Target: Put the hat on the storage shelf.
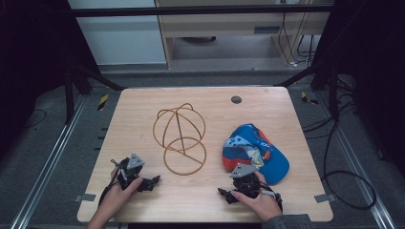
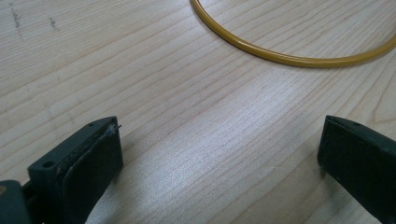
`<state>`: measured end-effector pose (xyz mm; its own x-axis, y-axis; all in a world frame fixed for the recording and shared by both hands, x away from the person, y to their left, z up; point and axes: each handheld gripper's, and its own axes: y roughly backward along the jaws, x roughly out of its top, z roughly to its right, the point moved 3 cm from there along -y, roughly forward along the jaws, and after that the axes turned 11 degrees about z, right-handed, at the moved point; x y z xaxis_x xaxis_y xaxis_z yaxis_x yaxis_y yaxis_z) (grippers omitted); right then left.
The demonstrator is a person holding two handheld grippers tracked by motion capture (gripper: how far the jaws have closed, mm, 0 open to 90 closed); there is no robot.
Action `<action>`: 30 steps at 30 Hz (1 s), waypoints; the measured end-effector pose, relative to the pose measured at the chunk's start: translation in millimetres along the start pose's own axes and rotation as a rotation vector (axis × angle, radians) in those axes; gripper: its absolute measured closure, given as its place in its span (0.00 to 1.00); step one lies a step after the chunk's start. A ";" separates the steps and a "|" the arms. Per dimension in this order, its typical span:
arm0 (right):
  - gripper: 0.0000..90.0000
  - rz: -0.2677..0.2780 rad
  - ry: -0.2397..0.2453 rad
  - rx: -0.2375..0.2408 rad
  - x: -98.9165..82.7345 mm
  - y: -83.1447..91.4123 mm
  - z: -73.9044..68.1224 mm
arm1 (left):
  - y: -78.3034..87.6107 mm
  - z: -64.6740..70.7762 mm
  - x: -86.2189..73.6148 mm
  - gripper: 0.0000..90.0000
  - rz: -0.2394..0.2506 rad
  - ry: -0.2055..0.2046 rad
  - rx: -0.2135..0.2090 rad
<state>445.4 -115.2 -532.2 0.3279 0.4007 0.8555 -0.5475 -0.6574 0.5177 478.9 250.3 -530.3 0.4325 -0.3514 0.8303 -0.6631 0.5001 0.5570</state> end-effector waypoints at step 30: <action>0.21 -0.090 -0.011 -0.163 24.2 82.3 54.0 | -0.1 0.2 0.0 0.00 0.002 0.002 0.001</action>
<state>449.9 -194.1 -468.6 0.3885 0.4456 0.8065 -0.6331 -0.5069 0.5851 478.8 250.1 -530.3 0.4322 -0.3488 0.8316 -0.6644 0.5003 0.5552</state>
